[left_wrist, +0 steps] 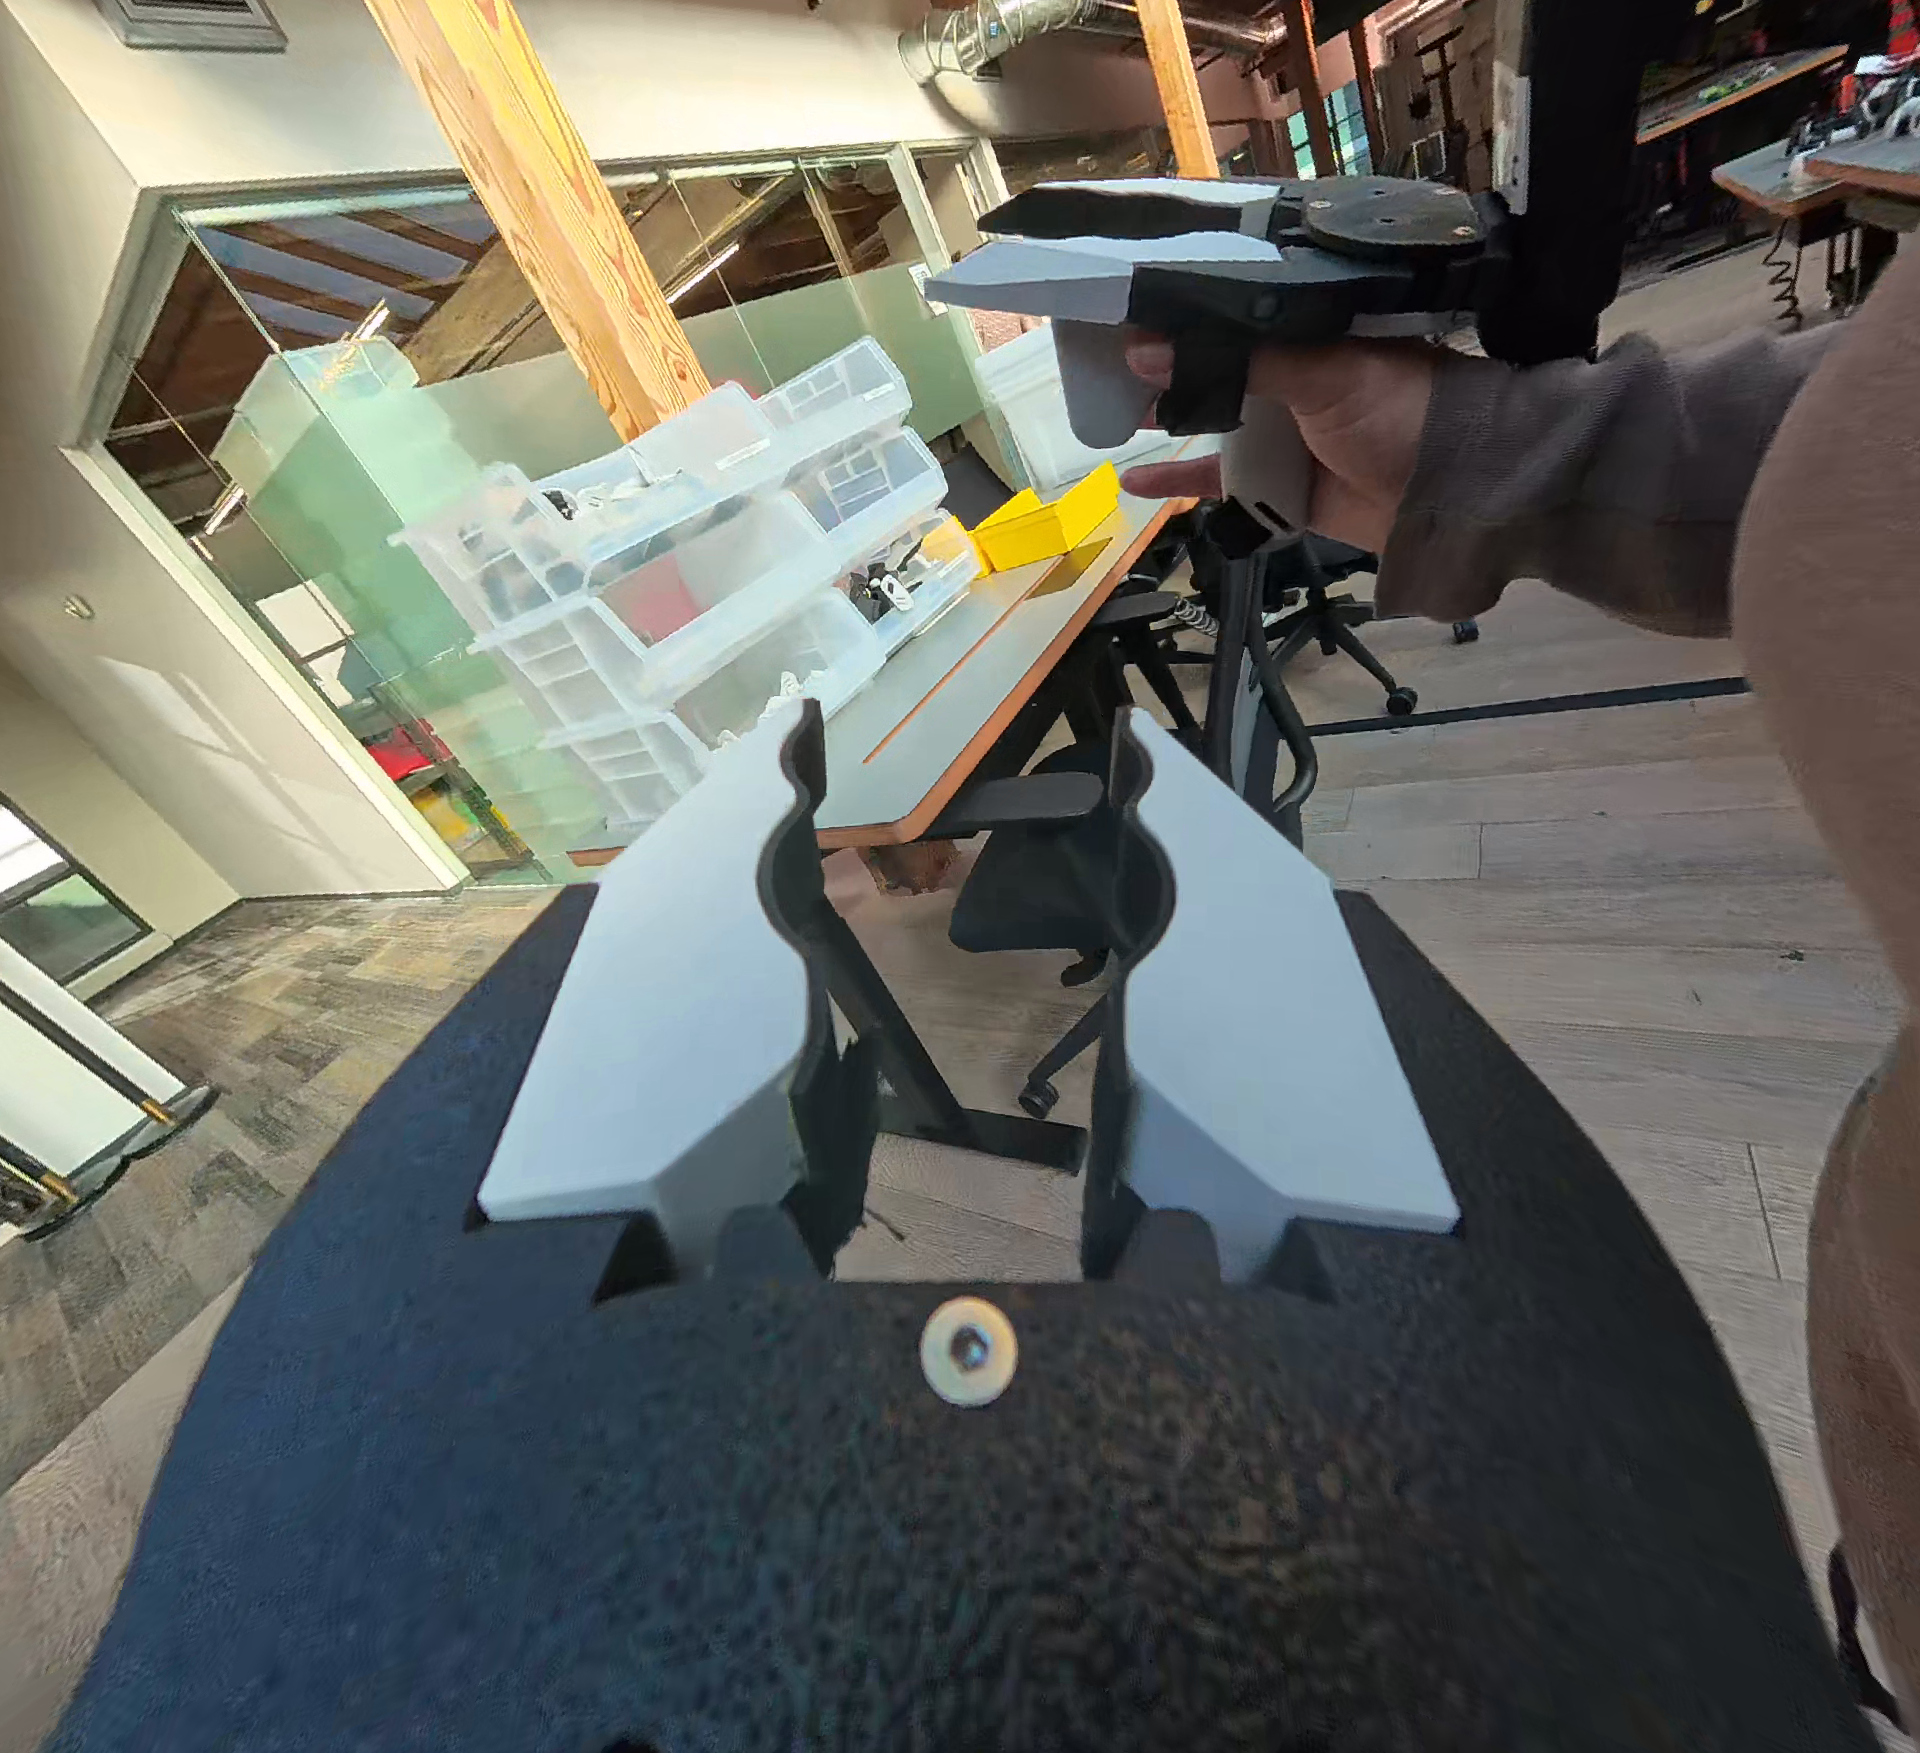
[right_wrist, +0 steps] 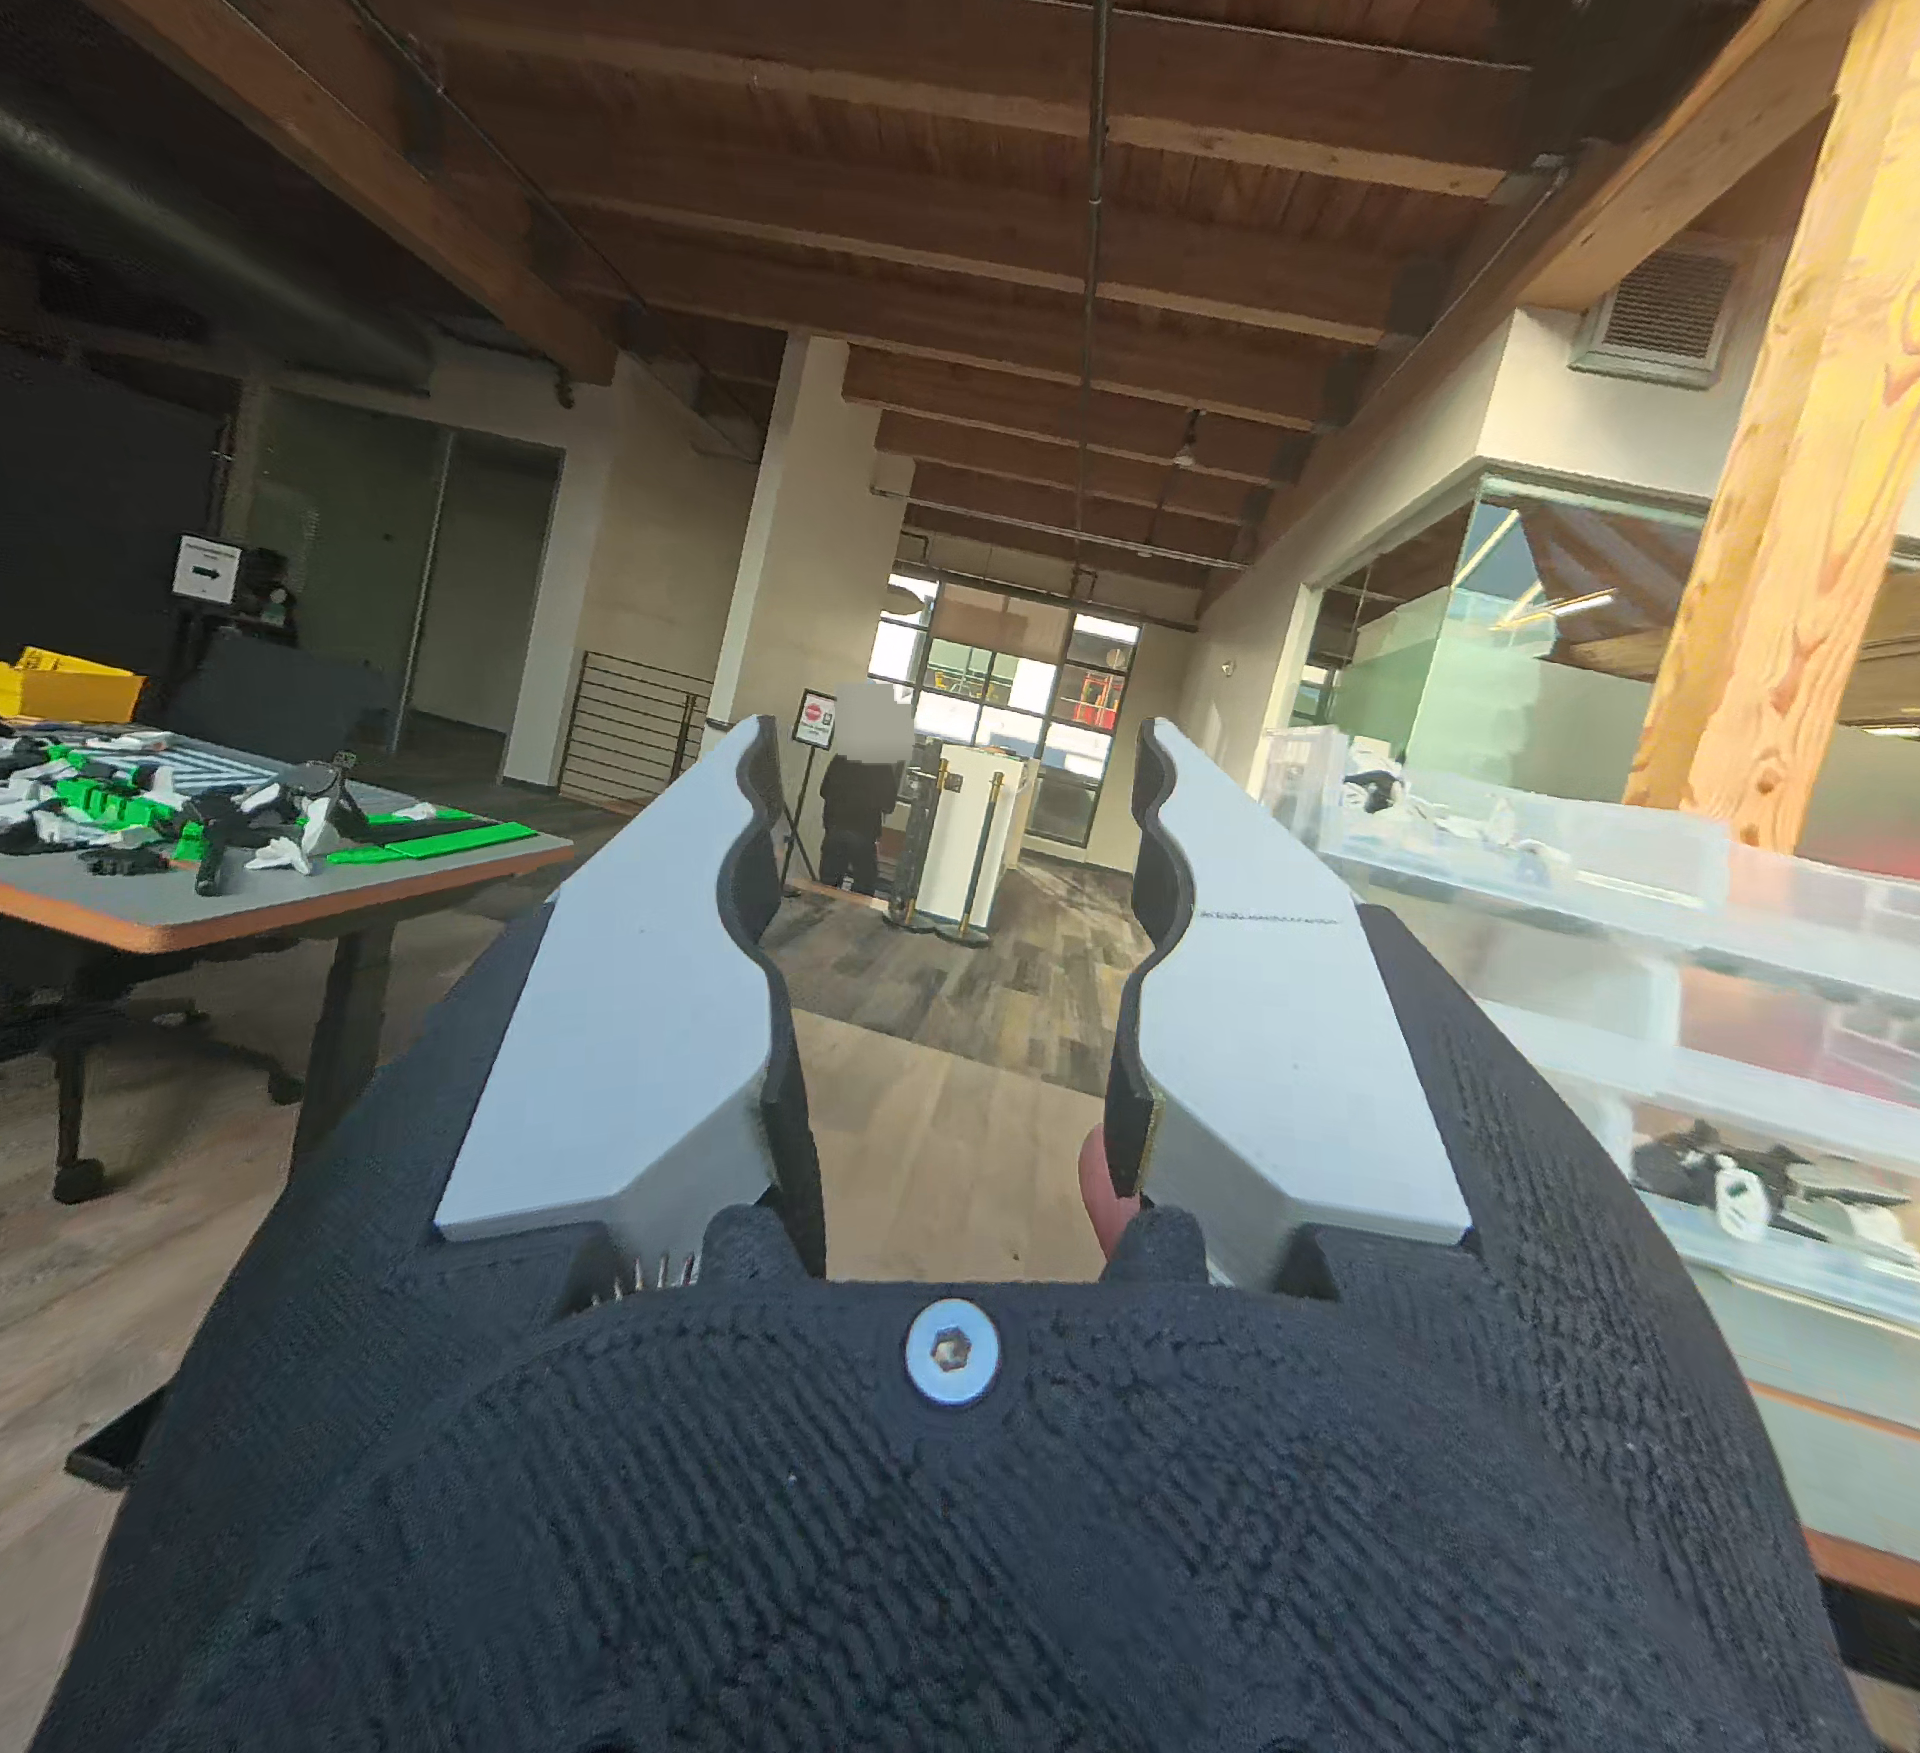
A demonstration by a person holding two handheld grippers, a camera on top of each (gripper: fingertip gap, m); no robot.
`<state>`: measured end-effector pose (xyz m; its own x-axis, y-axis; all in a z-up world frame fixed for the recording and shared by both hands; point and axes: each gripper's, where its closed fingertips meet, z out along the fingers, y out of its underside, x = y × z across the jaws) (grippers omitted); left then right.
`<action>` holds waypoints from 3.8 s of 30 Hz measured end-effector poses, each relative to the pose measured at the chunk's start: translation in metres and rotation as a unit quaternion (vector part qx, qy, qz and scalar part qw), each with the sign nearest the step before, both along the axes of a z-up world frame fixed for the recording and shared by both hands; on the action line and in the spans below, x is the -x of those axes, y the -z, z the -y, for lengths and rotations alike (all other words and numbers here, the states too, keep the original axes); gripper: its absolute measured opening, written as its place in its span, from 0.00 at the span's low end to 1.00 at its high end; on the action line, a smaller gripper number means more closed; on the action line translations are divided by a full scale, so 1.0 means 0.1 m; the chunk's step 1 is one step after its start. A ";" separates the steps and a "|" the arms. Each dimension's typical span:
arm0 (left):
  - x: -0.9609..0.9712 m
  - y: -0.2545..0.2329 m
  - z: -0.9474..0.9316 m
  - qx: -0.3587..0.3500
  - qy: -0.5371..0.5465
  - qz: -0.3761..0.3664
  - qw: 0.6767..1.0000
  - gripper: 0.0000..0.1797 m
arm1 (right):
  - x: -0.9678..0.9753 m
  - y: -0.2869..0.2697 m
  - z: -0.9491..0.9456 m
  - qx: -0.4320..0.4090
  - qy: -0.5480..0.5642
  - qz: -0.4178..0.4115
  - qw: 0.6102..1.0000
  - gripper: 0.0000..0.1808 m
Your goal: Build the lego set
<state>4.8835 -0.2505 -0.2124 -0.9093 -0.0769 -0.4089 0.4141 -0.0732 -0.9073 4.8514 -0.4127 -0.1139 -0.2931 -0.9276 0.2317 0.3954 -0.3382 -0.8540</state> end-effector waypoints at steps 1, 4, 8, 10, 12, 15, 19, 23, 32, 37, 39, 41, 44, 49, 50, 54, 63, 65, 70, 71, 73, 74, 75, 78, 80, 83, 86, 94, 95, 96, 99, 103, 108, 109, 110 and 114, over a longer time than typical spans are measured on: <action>-0.30 0.05 0.13 -0.002 0.005 -0.005 1.000 0.29 | -0.34 0.05 0.09 -0.001 -0.003 0.001 1.000 0.37; -1.19 0.10 0.60 -0.002 0.035 -0.017 0.999 0.24 | -1.35 0.14 0.39 -0.017 -0.011 0.001 1.000 0.37; -2.29 0.05 1.31 -0.042 0.071 -0.025 0.996 0.23 | -2.53 0.17 0.78 -0.043 -0.030 -0.031 0.998 0.37; -2.83 0.00 1.65 -0.043 0.063 -0.011 0.997 0.18 | -3.00 0.21 0.99 -0.019 -0.025 -0.046 0.998 0.33; -3.36 0.00 1.97 -0.041 0.050 -0.003 0.998 0.17 | -3.46 0.31 1.29 -0.014 -0.010 -0.063 0.998 0.32; -4.12 0.07 2.46 -0.032 0.051 -0.005 0.998 0.14 | -4.15 0.48 1.79 -0.037 -0.003 -0.069 0.997 0.32; -5.21 0.23 3.18 -0.037 0.039 0.008 0.999 0.14 | -5.25 0.73 2.46 -0.044 -0.010 -0.082 0.996 0.32; -6.48 0.14 3.93 -0.024 -0.008 0.011 1.000 0.16 | -6.43 0.75 3.16 -0.016 -0.018 -0.094 0.995 0.32; -9.05 -0.14 5.09 0.023 -0.093 -0.051 0.994 0.31 | -8.88 0.57 4.51 -0.013 -0.048 -0.112 0.992 0.34; -10.42 0.08 5.85 0.018 -0.096 -0.036 0.995 0.34 | -10.11 0.74 5.29 0.015 -0.012 -0.117 0.993 0.37; -11.03 0.10 6.25 0.022 -0.092 -0.030 0.995 0.39 | -10.56 0.80 5.71 0.005 0.017 -0.112 0.994 0.39; -11.62 0.03 6.66 0.034 -0.079 -0.025 0.996 0.44 | -10.99 0.83 6.16 -0.009 0.048 -0.108 0.993 0.44; -12.42 -0.07 7.39 0.017 -0.065 -0.012 0.998 0.51 | -11.55 0.79 6.91 -0.027 0.112 -0.127 0.985 0.49; -13.16 -0.23 8.78 0.040 0.003 -0.028 0.999 0.63 | -11.91 0.68 8.14 -0.051 0.227 -0.113 0.966 0.54; -13.25 -0.24 9.06 0.048 0.017 -0.035 0.998 0.64 | -11.92 0.69 8.39 -0.065 0.248 -0.107 0.961 0.55; -13.45 -0.17 10.22 0.068 0.085 -0.032 0.993 0.66 | -11.80 0.78 9.39 -0.090 0.347 -0.076 0.931 0.59; -14.57 -0.24 13.14 0.063 0.055 -0.042 0.996 0.78 | -11.35 0.98 12.10 -0.190 0.478 0.001 0.858 0.60; -14.70 -0.37 13.74 0.070 0.066 -0.070 0.993 0.78 | -11.39 0.92 12.67 -0.217 0.470 0.012 0.855 0.57; -14.87 -0.25 15.15 0.044 0.109 -0.135 0.984 0.69 | -11.54 0.80 14.00 -0.198 0.492 -0.015 0.848 0.54; -14.90 -0.15 15.44 0.029 0.117 -0.147 0.982 0.70 | -11.58 0.77 14.24 -0.190 0.494 -0.015 0.848 0.53; -14.96 0.04 16.02 0.005 0.129 -0.155 0.979 0.65 | -11.63 0.77 14.76 -0.176 0.499 -0.017 0.849 0.52; -14.98 0.12 16.30 -0.004 0.139 -0.151 0.979 0.61 | -11.65 0.78 15.02 -0.171 0.503 -0.022 0.847 0.51; -15.02 0.21 16.62 -0.010 0.144 -0.147 0.978 0.60 | -11.66 0.81 15.29 -0.166 0.507 -0.028 0.845 0.49; -15.10 0.41 17.66 -0.036 0.164 -0.147 0.975 0.56 | -11.61 0.93 16.14 -0.160 0.537 -0.042 0.827 0.46; -15.14 0.46 18.41 -0.051 0.170 -0.164 0.970 0.55 | -11.53 0.98 16.73 -0.176 0.554 -0.041 0.813 0.45; -14.96 0.35 19.53 -0.073 0.208 -0.169 0.961 0.53 | -11.42 0.90 17.54 -0.202 0.564 -0.040 0.799 0.45; -14.61 0.23 20.62 -0.078 0.251 -0.136 0.955 0.51 | -11.19 0.76 18.23 -0.169 0.604 -0.060 0.777 0.44; -13.17 0.13 23.12 -0.055 0.358 -0.111 0.925 0.50 | -10.02 0.84 19.83 -0.162 0.685 -0.121 0.699 0.41; -13.01 0.03 23.36 -0.014 0.372 -0.116 0.921 0.49 | -9.82 0.85 20.04 -0.164 0.693 -0.132 0.689 0.40; -12.85 -0.08 23.57 0.024 0.389 -0.123 0.913 0.46 | -9.60 0.80 20.25 -0.157 0.707 -0.134 0.676 0.38; -12.47 -0.18 24.39 0.040 0.393 -0.115 0.911 0.40 | -8.96 0.47 20.93 -0.111 0.752 -0.122 0.638 0.32; -12.11 -0.25 25.65 -0.009 0.358 -0.090 0.929 0.34 | -8.41 0.18 22.11 -0.137 0.739 -0.105 0.651 0.32; -11.87 -0.25 27.03 -0.027 0.304 -0.132 0.943 0.25 | -8.01 0.16 23.68 -0.138 0.709 -0.097 0.685 0.32; -11.77 -0.20 27.28 -0.031 0.309 -0.139 0.940 0.24 | -7.93 0.19 24.00 -0.141 0.702 -0.091 0.692 0.32; -11.68 -0.14 27.53 -0.036 0.310 -0.137 0.940 0.23 | -7.85 0.22 24.32 -0.143 0.696 -0.082 0.699 0.32; -11.39 0.13 28.71 -0.043 0.280 -0.081 0.955 0.17 | -7.44 0.34 25.64 -0.142 0.683 -0.057 0.714 0.31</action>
<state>6.0224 -3.1218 -0.2256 -0.8497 0.4689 -0.2413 0.1846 -0.1642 -0.9690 5.5956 -2.9765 -0.1478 -0.9634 0.1924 0.1865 -0.2164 -0.1478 -0.9651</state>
